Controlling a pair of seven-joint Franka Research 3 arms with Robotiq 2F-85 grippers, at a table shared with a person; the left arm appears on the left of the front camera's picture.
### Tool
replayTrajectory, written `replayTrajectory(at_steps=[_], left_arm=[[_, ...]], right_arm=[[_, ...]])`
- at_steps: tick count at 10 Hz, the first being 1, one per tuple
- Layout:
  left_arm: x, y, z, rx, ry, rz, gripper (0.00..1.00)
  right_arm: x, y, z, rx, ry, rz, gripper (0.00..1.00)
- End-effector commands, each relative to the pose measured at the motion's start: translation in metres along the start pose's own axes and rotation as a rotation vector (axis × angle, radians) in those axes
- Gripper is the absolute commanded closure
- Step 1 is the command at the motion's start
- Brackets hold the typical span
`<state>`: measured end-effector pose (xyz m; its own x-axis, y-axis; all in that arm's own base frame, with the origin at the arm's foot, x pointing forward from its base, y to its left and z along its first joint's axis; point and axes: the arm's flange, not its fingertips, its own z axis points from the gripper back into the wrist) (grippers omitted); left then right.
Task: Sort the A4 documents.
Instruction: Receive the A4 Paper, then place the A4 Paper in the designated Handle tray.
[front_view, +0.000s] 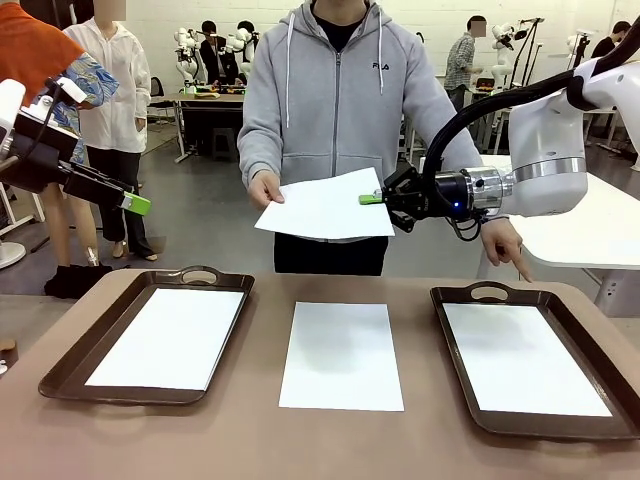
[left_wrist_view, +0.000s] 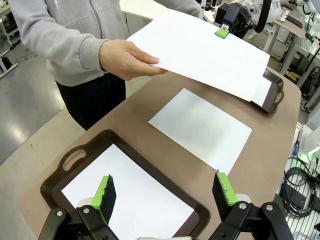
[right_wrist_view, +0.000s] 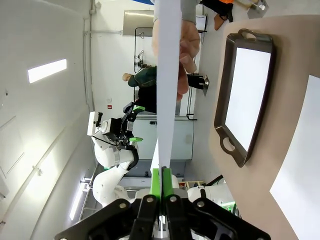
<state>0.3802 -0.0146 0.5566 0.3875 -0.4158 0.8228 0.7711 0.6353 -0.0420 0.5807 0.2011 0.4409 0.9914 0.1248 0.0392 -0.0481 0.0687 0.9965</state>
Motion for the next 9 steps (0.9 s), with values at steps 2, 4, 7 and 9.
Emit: replayTrajectory(at_steps=[2,4,7,9], left_arm=[[-0.0008,0.0000,0.0002,-0.008,-0.011,0.001,0.00],[-0.0008,0.0000,0.0002,-0.008,-0.011,0.001,0.00],[-0.0008,0.0000,0.0002,-0.008,-0.011,0.001,0.00],[-0.0008,0.0000,0.0002,-0.008,-0.011,0.001,0.00]], right_arm=[[0.0008,0.0003,-0.0022,-0.011,-0.011,-0.002,1.00],[0.0008,0.0003,-0.0022,-0.011,-0.011,-0.002,1.00],[0.0008,0.0003,-0.0022,-0.011,-0.011,-0.002,1.00],[0.0000,0.0000,0.0000,0.000,0.000,0.000,0.99]])
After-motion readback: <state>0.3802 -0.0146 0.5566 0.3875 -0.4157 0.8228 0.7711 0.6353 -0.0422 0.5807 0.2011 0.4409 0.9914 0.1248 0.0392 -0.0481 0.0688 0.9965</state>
